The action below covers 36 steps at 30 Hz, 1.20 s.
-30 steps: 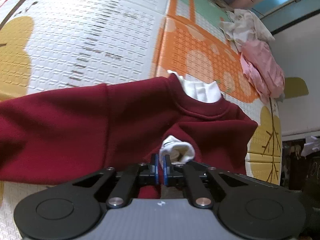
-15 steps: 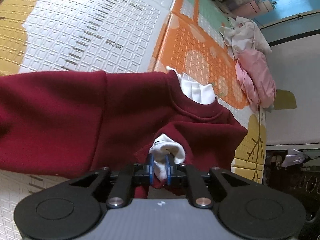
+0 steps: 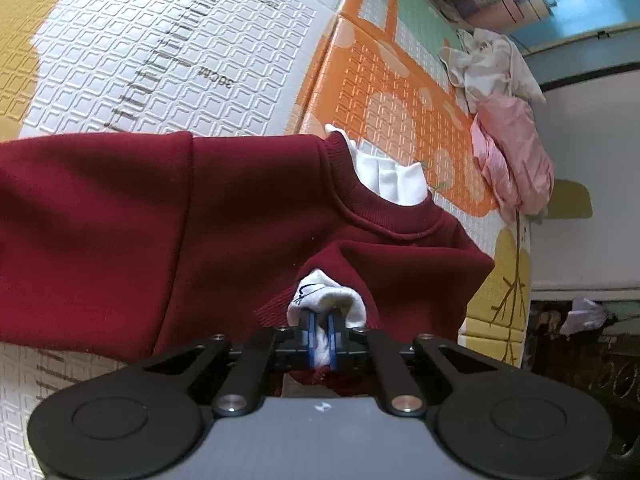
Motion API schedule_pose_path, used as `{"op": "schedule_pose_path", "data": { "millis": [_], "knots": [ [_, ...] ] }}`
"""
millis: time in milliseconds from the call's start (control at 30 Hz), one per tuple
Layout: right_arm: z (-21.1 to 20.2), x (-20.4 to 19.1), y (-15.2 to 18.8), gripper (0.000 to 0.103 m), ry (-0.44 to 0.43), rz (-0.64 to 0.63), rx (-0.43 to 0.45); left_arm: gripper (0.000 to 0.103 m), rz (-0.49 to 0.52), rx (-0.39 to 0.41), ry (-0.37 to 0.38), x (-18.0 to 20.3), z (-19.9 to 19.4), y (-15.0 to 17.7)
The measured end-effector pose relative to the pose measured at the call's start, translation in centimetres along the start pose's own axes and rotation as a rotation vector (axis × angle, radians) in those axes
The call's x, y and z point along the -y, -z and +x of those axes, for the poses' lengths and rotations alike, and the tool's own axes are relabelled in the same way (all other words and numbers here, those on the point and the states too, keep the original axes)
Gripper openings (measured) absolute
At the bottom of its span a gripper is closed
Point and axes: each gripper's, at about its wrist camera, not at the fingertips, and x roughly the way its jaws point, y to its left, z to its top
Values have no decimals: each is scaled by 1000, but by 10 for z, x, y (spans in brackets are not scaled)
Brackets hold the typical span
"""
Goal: Fold clothes
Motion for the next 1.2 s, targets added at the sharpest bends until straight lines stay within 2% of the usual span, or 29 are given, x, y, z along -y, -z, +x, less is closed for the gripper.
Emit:
{"op": "schedule_pose_path", "data": {
  "millis": [267,567,767,900,967,1133,1200],
  "knots": [
    [-1,-2,-1,5,-8,-1,3,3,-63,38,23,-11,-17,8],
    [2,-7,0,8,-18,-11,-15,2,-200,78,35,-34,-34,30],
    [8,-12,4,8,-41,-28,-43,3,-234,90,-2,-46,-35,33],
    [14,-17,8,10,-44,-46,-62,4,-230,115,-13,-47,-40,33],
    [17,-20,11,10,-46,-56,-72,7,-227,125,1,-47,-43,31],
    [22,-25,15,11,-54,-70,-90,9,-198,131,13,-38,-43,25],
    [17,-23,13,16,-69,-52,-81,9,-199,137,8,-36,-43,23]
  ]
}}
